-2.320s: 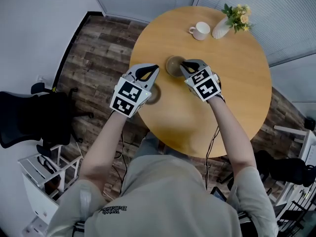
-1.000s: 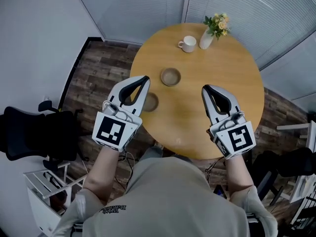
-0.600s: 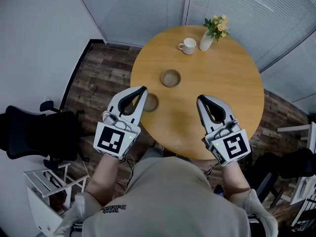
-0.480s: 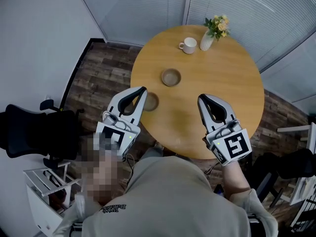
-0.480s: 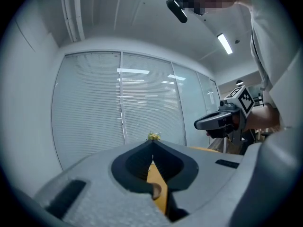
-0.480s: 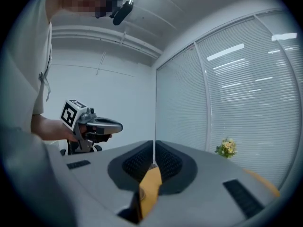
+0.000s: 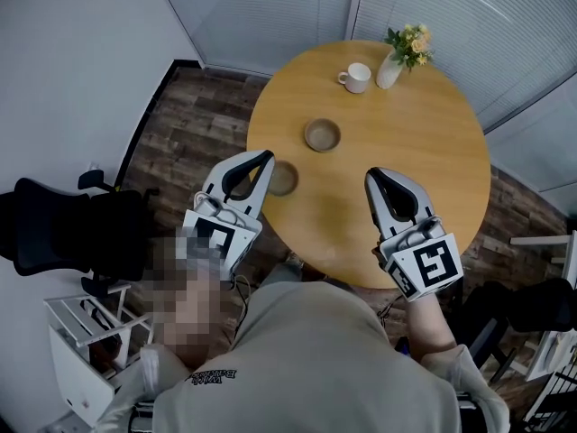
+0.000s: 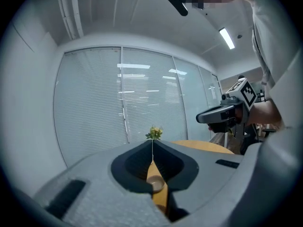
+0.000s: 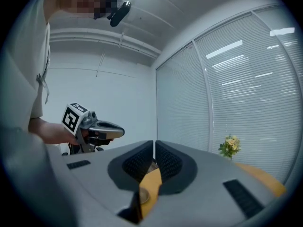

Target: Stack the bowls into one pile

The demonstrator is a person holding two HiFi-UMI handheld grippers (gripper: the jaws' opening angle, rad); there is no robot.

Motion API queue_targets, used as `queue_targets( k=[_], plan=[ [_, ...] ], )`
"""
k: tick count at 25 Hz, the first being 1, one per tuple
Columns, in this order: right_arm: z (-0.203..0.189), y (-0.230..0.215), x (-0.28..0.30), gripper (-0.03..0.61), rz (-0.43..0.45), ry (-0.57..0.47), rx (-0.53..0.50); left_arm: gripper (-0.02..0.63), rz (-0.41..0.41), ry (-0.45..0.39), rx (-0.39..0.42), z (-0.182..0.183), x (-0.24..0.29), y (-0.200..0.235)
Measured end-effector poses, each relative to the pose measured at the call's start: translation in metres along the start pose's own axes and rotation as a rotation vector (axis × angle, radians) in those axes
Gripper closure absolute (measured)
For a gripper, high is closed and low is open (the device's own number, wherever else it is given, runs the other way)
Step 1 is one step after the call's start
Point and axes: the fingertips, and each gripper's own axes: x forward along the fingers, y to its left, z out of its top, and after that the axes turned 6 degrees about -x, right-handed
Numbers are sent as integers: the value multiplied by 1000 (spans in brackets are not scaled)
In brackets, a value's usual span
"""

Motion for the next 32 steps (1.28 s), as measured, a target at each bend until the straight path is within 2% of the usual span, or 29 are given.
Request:
queue_targets(
  k=[3, 7, 11, 12, 14, 16, 18, 27, 32],
  plan=[
    [-1, 1, 3, 545, 9, -1, 5, 591, 8, 51, 35, -10, 3, 9],
    [-1, 7, 10, 545, 28, -1, 5, 591, 15, 97, -10, -24, 6, 25],
    [-2, 14, 20, 545, 63, -10, 48, 589, 51, 136, 37, -36, 13, 43],
    [-1, 18, 23, 545, 82, -16, 54, 588, 46, 156, 25, -43, 14, 46],
    [3, 30, 28, 545, 112, -23, 0, 518, 15, 212, 2, -61, 19, 49],
    [7, 42, 33, 545, 129, -21, -86, 508, -10, 261, -7, -80, 23, 52],
    [7, 50, 36, 545, 143, -14, -117, 508, -10, 295, -11, -97, 26, 57],
    [-11, 53, 45, 545, 152, 36, -87, 508, 0, 445, -78, -169, 33, 64],
    [-21, 51, 51, 545, 141, 55, -82, 508, 2, 488, -170, -205, 39, 70]
  ],
)
